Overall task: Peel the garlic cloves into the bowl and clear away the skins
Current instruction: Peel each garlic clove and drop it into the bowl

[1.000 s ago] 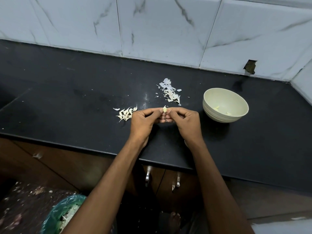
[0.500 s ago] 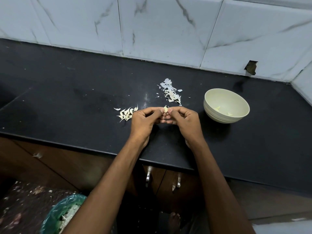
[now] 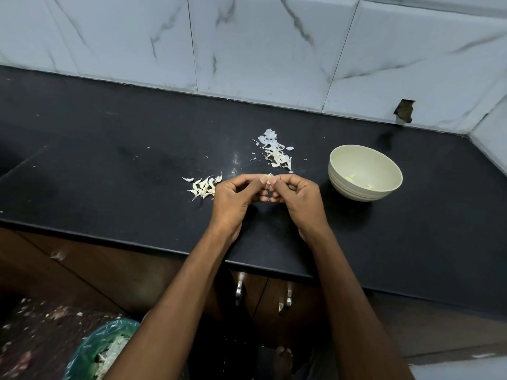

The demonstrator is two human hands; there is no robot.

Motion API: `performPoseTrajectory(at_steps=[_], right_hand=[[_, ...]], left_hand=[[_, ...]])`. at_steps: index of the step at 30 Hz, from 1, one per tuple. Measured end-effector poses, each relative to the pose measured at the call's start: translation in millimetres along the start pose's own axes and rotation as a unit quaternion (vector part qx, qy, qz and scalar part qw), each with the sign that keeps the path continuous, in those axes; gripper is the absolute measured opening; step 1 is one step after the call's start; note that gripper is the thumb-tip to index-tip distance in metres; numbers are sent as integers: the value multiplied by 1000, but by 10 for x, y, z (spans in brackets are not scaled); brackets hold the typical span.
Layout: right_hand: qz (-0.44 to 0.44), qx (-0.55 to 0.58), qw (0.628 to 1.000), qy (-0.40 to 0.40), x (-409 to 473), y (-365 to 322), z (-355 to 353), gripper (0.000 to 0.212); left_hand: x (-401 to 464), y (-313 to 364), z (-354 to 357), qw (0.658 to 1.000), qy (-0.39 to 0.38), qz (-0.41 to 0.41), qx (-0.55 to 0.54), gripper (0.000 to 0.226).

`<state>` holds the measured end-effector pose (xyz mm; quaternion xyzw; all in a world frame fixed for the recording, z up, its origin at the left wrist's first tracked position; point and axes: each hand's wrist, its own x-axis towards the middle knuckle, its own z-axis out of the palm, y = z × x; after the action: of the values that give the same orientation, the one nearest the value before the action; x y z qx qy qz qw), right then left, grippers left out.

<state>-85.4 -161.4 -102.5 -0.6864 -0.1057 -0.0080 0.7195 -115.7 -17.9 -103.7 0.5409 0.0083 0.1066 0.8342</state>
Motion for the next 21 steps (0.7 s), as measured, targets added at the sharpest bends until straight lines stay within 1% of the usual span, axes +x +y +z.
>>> performPoseTrajectory(at_steps=[2, 4, 6, 8, 14, 17, 19, 21], right_hand=[[-13, -23, 1000, 8, 8, 27, -5, 13], [-25, -39, 999, 3, 9, 41, -8, 14], [-38, -48, 998, -4, 8, 44, 0, 14], [-48, -48, 998, -15, 8, 39, 9, 14], [-44, -5, 997, -70, -6, -9, -12, 19], [-36, 16, 996, -79, -21, -34, -12, 21], [-36, 18, 997, -72, -29, -36, -9, 21], [-41, 4, 997, -59, -32, -31, 0, 20]], left_hand=[[-5, 7, 20, 1000, -6, 8, 10, 21], [5, 7, 41, 999, 3, 24, 36, 24], [25, 1, 39, 998, 15, 31, 47, 22], [48, -3, 21, 999, 17, 25, 35, 17], [69, 17, -38, 999, -23, -22, -31, 11], [58, 31, -41, 997, -31, -37, -53, 10], [43, 29, -31, 998, -26, -26, -46, 9], [23, 26, -17, 1000, -12, 10, -7, 9]])
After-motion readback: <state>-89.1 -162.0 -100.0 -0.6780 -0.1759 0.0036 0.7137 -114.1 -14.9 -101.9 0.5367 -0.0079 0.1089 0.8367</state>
